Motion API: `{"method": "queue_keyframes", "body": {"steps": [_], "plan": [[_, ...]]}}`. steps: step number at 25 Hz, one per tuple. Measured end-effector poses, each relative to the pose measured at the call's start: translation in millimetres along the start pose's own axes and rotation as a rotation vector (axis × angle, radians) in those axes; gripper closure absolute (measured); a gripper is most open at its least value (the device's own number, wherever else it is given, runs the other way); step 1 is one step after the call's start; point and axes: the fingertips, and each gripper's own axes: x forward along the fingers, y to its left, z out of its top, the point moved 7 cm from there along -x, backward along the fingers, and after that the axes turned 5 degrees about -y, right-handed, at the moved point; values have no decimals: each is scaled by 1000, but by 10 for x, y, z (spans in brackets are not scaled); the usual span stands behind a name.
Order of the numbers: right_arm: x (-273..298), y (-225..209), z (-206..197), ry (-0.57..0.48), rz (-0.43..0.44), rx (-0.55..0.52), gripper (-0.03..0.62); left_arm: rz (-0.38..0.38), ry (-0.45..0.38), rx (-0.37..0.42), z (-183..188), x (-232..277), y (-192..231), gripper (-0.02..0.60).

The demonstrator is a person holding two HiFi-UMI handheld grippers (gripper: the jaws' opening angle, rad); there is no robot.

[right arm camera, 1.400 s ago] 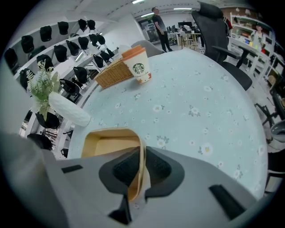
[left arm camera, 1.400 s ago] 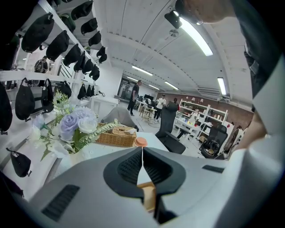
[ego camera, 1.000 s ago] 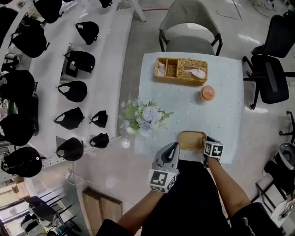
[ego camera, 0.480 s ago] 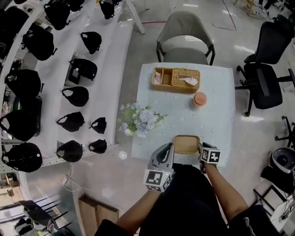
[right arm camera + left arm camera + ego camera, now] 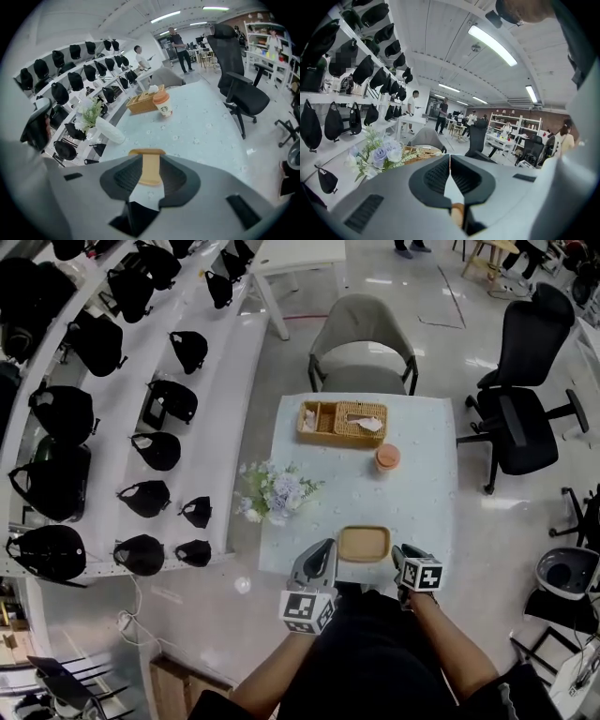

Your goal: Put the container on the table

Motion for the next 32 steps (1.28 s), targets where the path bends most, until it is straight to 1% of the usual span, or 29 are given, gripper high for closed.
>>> {"method": "queue_keyframes", "body": {"steps": [4, 8, 12, 15, 20, 25, 27, 29, 32], "plan": [[-290, 64, 40, -48, 45, -14, 484, 10, -11, 7, 24, -141, -127, 572], [-580, 92, 115, -116, 76, -43, 484, 18, -1, 17, -8, -280, -266, 572], [-823, 79, 144, -173, 95, -96, 485, 18, 4, 9, -81, -418, -407, 572], [-988, 152, 130, -207, 96, -144, 485, 14, 9, 6, -121, -521, -445, 572], [-1315, 379, 141, -261, 78, -223, 490, -36, 25, -1, -147, -627, -506, 572], [-1603, 615, 149, -346, 39, -279, 510, -65, 4, -16, -115, -784, -451, 572], [-1679, 704, 132, -353, -6, -304, 556, -81, -12, -14, -42, -872, -366, 572], [-1745, 814, 112, -374, -47, -313, 574, -96, -26, -8, 47, -1007, -228, 572], [-1905, 1090, 116, -437, -78, -278, 594, -104, -47, -1, 172, -1279, 27, 572]]}}
